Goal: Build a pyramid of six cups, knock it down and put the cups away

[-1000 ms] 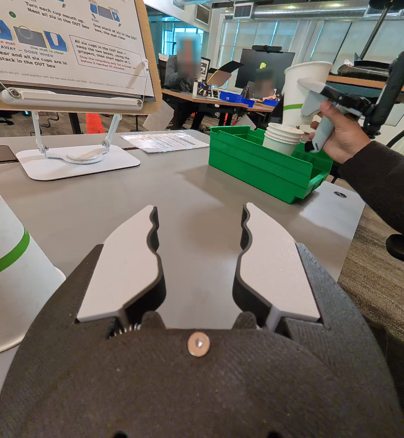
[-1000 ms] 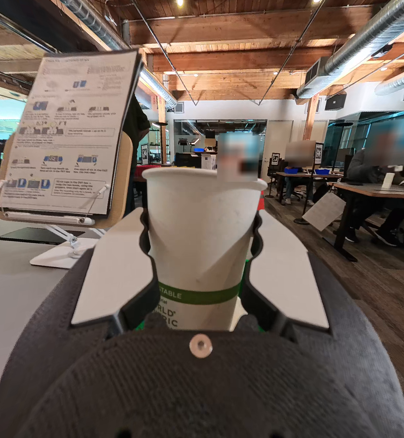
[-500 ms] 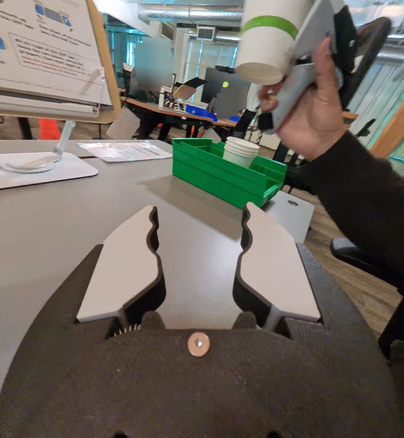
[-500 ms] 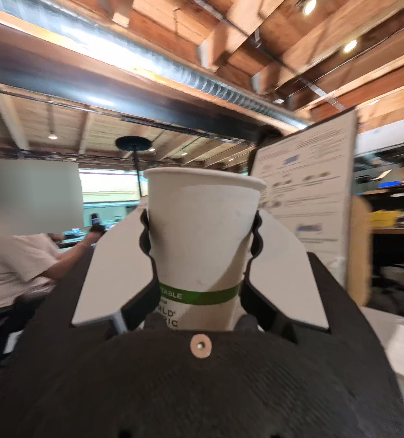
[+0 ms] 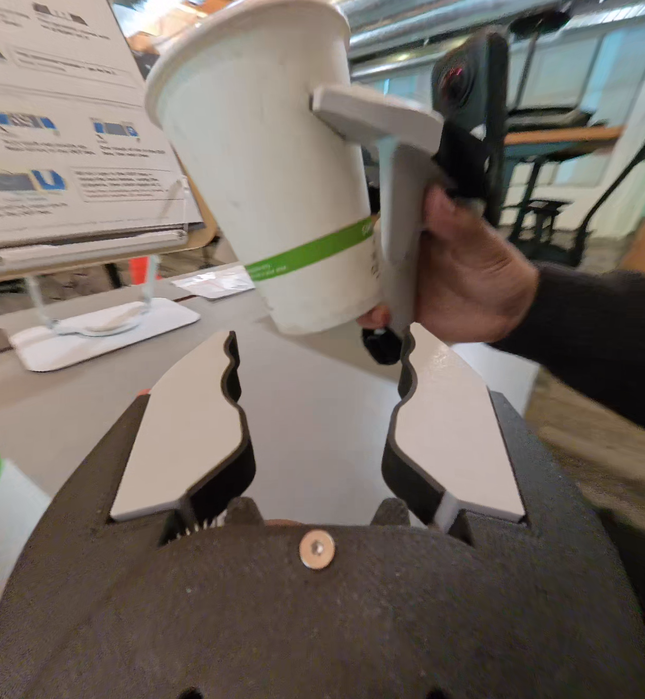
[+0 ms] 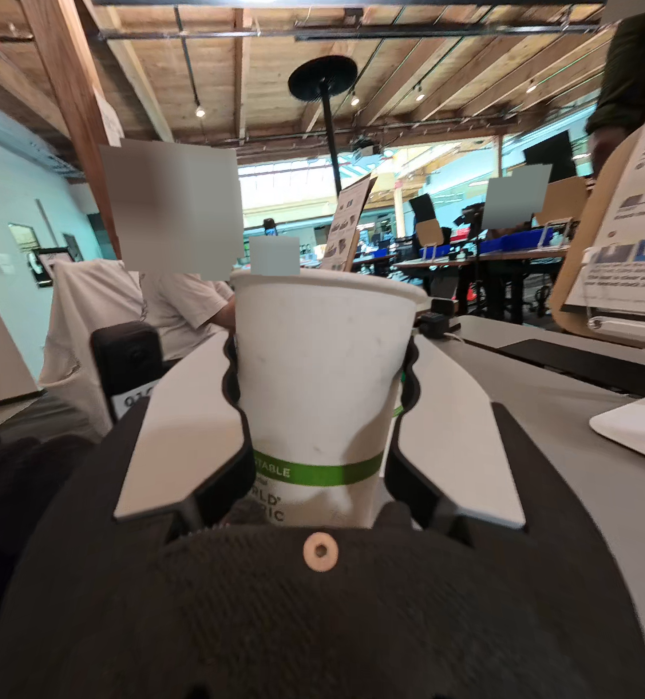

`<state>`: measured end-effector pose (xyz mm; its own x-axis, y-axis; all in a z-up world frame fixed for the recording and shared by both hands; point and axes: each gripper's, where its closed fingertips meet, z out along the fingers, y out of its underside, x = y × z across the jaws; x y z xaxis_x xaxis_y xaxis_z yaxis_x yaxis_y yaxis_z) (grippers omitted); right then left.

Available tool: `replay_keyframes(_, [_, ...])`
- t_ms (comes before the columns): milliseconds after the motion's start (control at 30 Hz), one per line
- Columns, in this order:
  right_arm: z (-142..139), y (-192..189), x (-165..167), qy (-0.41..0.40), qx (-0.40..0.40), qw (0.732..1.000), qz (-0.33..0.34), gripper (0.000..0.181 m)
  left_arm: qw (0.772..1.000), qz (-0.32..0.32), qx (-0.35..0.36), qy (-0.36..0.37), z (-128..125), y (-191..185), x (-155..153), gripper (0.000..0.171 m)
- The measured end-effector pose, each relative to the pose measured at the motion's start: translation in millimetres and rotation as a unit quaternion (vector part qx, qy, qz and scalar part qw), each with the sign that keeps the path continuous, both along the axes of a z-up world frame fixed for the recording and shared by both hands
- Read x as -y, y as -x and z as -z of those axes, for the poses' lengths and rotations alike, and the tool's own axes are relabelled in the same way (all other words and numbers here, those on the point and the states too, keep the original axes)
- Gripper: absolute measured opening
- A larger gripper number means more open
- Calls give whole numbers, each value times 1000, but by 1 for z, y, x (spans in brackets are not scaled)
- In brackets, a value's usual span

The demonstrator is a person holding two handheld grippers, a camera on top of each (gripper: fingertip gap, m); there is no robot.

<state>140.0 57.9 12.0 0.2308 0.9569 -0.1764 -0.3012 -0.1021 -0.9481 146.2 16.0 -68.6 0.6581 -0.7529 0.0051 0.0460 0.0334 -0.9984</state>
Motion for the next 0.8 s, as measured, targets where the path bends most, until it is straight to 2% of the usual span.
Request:
replay_keyframes(200, [0,3,13,32,-21,996,-77,86,985,85,124,82,-14,4,7,73])
replay_keyframes(400, [2,11,29,58,-29,988,-141,86,980,110,141,93,-17,2,11,73])
replay_keyframes(533, [10,19,36,47,2,987,-151,87,976,129,146,96,-18,-2,17,72])
replay_keyframes(800, [16,19,34,48,22,987,-152,88,979,119,138,93,-17,2,13,69])
